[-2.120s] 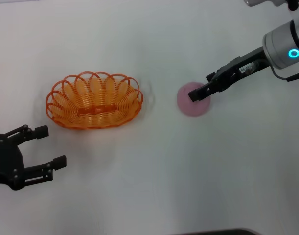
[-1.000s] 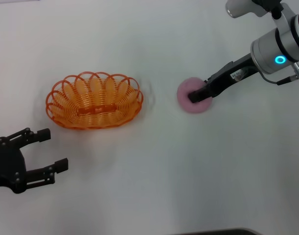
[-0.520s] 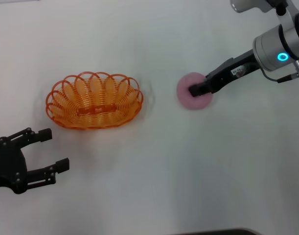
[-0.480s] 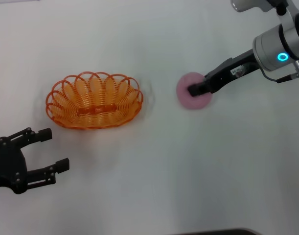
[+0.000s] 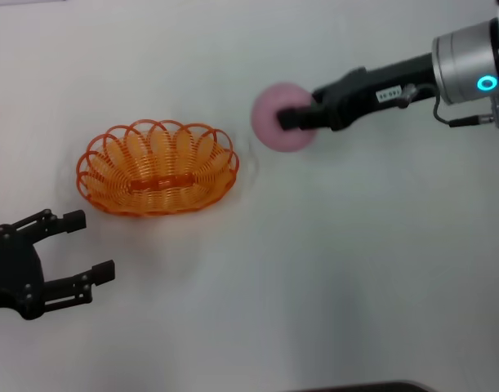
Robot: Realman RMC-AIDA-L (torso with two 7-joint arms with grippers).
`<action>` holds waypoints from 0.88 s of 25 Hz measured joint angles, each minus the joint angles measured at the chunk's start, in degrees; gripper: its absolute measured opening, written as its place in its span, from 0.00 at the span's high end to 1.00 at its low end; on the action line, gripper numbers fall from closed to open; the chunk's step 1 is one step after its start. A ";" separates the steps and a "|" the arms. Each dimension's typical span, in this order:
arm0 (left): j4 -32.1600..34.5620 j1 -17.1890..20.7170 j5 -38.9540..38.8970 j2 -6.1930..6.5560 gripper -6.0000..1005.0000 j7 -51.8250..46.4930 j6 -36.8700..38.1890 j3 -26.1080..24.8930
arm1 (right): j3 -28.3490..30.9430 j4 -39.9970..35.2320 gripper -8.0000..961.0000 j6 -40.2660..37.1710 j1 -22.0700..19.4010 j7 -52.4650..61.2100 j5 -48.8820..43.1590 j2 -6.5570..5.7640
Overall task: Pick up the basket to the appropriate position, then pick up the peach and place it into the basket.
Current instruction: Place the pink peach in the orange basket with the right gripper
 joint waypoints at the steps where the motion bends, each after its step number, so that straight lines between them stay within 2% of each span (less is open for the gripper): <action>1: 0.03 -0.01 0.00 0.01 0.13 0.03 0.00 -0.03 | 0.01 -0.19 0.72 -0.19 -0.45 -1.05 1.90 -0.01; 6: 0.07 -0.05 0.00 0.06 0.13 0.08 -0.03 -0.02 | -0.40 2.03 0.72 -1.57 -0.97 -6.88 9.93 0.15; 11: 0.15 -0.17 0.00 0.05 0.13 0.10 -0.04 0.07 | -0.80 9.00 0.71 -0.53 2.21 -10.94 10.65 0.46; 16: 0.16 -0.29 0.00 0.05 0.13 0.06 -0.04 -0.04 | -2.73 13.96 0.69 3.37 4.77 -14.20 10.64 0.68; 22: -0.04 -0.31 0.00 0.05 0.13 0.11 -0.08 -0.05 | -8.18 14.78 0.67 10.22 5.44 -14.44 11.58 0.91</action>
